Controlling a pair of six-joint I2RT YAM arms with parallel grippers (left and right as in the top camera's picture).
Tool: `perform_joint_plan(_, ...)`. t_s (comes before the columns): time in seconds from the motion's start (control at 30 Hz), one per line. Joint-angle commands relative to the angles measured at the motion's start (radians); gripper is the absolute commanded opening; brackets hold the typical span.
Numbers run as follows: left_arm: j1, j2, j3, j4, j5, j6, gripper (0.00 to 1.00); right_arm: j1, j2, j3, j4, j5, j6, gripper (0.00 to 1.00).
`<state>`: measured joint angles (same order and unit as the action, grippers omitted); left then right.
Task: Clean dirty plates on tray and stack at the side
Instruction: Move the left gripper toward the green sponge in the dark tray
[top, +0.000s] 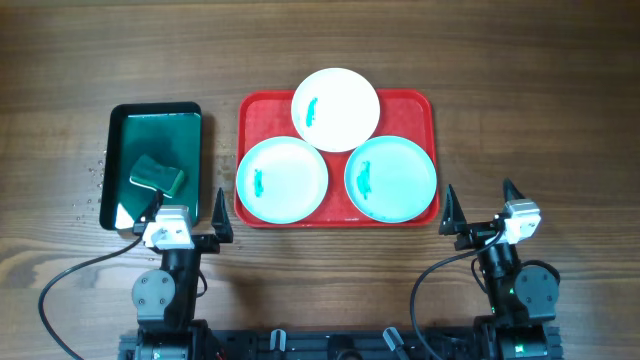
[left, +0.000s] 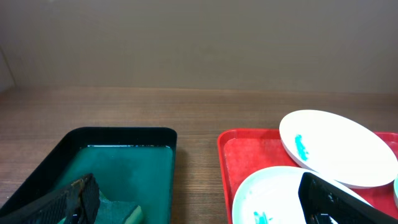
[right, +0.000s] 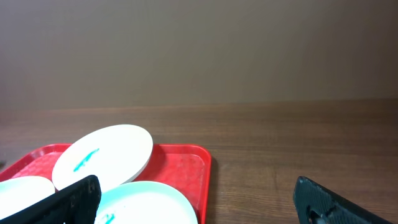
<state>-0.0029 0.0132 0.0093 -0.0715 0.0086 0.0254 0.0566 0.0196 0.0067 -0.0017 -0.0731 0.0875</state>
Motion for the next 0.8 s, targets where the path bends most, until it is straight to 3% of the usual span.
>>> perform_joint_plan(0.0,-0.005,-0.006,-0.004,-0.004,0.002,0.012,1.00,0.002,0.005,-0.002,0.003,0.015,-0.009,1.00)
perform_joint_plan(0.2,-0.006,-0.006,-0.003,0.001,0.040,0.010,1.00,0.002,0.005,-0.002,0.003,0.015,-0.009,1.00)
perform_joint_plan(0.23,-0.008,-0.006,-0.003,0.007,0.126,-0.014,1.00,0.002,0.005,-0.002,0.003,0.015,-0.008,1.00)
perform_joint_plan(0.4,-0.008,-0.006,-0.003,0.090,1.023,-0.385,1.00,0.002,0.005,-0.002,0.003,0.015,-0.009,1.00)
perform_joint_plan(0.43,-0.008,-0.006,-0.003,0.115,1.078,-0.386,1.00,0.002,0.005,-0.002,0.003,0.015,-0.009,1.00)
perform_joint_plan(0.5,-0.008,-0.006,-0.003,0.159,1.083,-0.387,1.00,0.002,0.005,-0.002,0.003,0.015,-0.009,1.00)
perform_joint_plan(0.67,-0.006,-0.006,0.001,0.542,1.074,-0.439,1.00,0.002,0.005,-0.002,0.003,0.015,-0.009,1.00)
perform_joint_plan(0.77,-0.005,-0.005,0.045,0.600,0.975,-0.430,1.00,0.002,0.005,-0.002,0.003,0.015,-0.009,1.00)
